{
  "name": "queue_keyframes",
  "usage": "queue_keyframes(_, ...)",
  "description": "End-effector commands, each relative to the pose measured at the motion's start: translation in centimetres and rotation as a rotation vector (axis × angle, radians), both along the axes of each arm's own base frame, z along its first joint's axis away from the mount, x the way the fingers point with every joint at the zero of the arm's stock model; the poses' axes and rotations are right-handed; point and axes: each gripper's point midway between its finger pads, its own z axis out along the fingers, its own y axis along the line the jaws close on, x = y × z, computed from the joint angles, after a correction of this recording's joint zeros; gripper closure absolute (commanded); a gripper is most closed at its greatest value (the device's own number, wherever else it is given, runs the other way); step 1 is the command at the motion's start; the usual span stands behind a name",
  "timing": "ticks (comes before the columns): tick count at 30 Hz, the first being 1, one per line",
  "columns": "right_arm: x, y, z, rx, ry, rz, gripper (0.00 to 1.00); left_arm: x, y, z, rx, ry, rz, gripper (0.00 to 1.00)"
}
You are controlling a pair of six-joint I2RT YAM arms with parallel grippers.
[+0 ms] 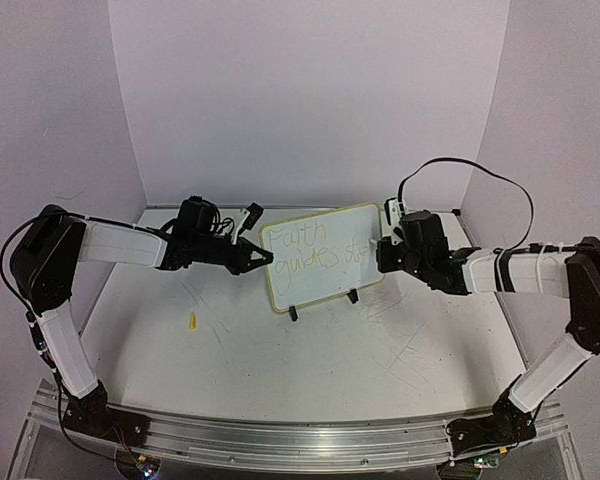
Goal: Write a sentence on the whiteboard
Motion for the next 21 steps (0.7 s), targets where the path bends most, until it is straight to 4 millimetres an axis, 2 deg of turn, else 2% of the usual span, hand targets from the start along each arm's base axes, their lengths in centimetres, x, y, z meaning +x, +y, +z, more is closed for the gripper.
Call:
queue_keyframes(1, 1.1, 0.5, 1.4, 0.019, -0.042, -0.005, 1.00, 3.3, 3.7, -2.5, 0.189, -0.082, 0.168, 1.00)
queue_keyframes(13, 0.1, -0.1, -0.5, 0.003, 0.015, -0.011, 1.00, 3.3, 3.7, -2.5, 0.190, -0.083, 0.170, 1.00)
queue_keyframes(21, -1.5, -0.6, -3.3, 0.000, 0.090, -0.004, 1.00, 3.3, 3.6, -2.4, 0.188, -0.084, 0.167, 1.00)
